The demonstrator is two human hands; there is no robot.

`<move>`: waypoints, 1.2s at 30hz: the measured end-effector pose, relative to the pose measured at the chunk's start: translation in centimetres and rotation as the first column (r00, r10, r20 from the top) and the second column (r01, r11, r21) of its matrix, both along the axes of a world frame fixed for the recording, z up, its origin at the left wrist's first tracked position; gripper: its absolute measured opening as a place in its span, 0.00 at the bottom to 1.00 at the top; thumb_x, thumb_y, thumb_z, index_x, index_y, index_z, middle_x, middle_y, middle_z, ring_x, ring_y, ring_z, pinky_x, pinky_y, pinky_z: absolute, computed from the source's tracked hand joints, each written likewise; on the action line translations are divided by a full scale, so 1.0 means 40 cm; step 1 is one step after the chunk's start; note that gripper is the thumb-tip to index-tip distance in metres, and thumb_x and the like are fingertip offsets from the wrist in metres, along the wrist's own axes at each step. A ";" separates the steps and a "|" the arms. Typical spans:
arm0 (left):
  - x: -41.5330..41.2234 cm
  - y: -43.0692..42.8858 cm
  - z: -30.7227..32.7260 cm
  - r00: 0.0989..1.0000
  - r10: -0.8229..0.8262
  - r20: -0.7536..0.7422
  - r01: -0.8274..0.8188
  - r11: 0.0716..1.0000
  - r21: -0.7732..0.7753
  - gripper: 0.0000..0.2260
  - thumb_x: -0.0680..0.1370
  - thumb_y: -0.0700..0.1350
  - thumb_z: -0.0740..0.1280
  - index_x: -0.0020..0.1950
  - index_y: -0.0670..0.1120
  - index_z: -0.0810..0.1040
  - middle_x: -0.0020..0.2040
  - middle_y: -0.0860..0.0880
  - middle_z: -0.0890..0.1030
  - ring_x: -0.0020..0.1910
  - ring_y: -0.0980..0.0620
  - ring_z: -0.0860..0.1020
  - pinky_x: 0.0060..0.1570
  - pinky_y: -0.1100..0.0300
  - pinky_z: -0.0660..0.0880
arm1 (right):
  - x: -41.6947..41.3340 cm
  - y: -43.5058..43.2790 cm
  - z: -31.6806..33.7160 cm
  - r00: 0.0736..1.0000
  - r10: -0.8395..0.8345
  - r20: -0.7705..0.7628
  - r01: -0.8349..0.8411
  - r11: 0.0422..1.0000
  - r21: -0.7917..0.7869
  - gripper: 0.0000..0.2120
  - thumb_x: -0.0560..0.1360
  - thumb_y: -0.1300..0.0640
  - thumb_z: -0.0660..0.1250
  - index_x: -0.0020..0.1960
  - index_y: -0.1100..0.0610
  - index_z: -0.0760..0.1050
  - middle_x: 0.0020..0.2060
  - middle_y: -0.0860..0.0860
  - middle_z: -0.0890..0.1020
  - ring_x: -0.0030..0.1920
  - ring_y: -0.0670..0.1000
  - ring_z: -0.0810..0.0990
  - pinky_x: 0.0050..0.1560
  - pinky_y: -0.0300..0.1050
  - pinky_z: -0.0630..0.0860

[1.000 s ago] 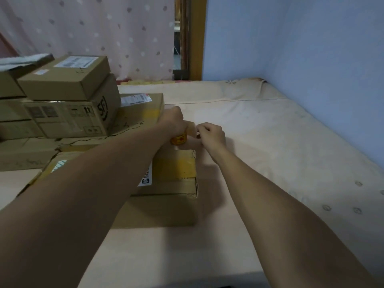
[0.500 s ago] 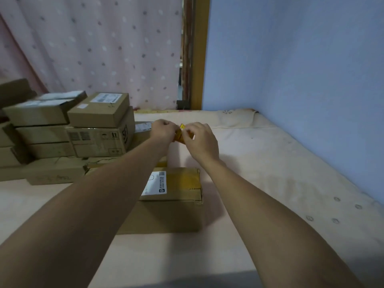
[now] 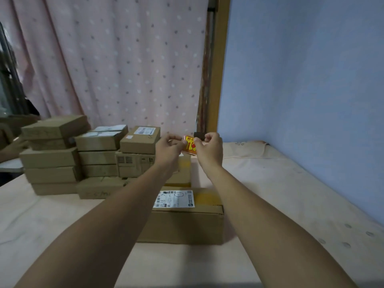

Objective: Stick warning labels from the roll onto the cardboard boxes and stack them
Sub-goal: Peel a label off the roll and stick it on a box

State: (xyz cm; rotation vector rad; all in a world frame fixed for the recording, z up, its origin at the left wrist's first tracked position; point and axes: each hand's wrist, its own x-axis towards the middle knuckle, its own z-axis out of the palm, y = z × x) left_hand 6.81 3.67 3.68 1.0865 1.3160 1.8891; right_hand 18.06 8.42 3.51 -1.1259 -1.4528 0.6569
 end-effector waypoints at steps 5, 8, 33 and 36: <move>-0.034 -0.044 -0.009 1.000 0.025 0.005 -0.025 1.000 -0.010 0.04 0.77 0.36 0.73 0.51 0.40 0.81 0.45 0.43 0.84 0.39 0.54 0.81 0.33 0.67 0.75 | -0.026 -0.016 0.014 0.958 0.173 -0.230 -0.226 0.947 -0.230 0.13 0.80 0.51 0.71 0.61 0.53 0.74 0.56 0.52 0.81 0.55 0.52 0.82 0.56 0.50 0.83; -0.057 -0.069 -0.005 0.998 -0.054 0.009 0.054 0.999 -0.003 0.08 0.77 0.42 0.75 0.54 0.41 0.82 0.46 0.45 0.85 0.35 0.58 0.81 0.35 0.64 0.75 | -0.038 -0.031 0.025 0.922 0.182 -0.343 -0.271 0.934 -0.233 0.15 0.79 0.52 0.72 0.63 0.53 0.75 0.55 0.51 0.81 0.54 0.51 0.82 0.55 0.49 0.83; -0.177 -0.130 0.022 0.981 -0.095 0.171 0.122 0.980 -0.155 0.08 0.77 0.38 0.73 0.52 0.37 0.77 0.45 0.40 0.83 0.35 0.53 0.79 0.38 0.60 0.76 | -0.051 -0.103 0.030 0.914 0.401 0.057 -0.400 0.916 -0.031 0.14 0.79 0.55 0.72 0.63 0.55 0.77 0.58 0.52 0.84 0.59 0.51 0.82 0.52 0.42 0.82; -0.176 -0.131 0.017 0.982 -0.079 0.170 0.100 0.988 -0.115 0.07 0.76 0.36 0.73 0.49 0.38 0.76 0.45 0.39 0.84 0.37 0.49 0.83 0.41 0.58 0.80 | -0.066 -0.107 0.014 0.959 0.263 0.107 -0.264 0.965 -0.005 0.14 0.78 0.53 0.74 0.61 0.53 0.77 0.57 0.49 0.84 0.55 0.48 0.82 0.50 0.44 0.82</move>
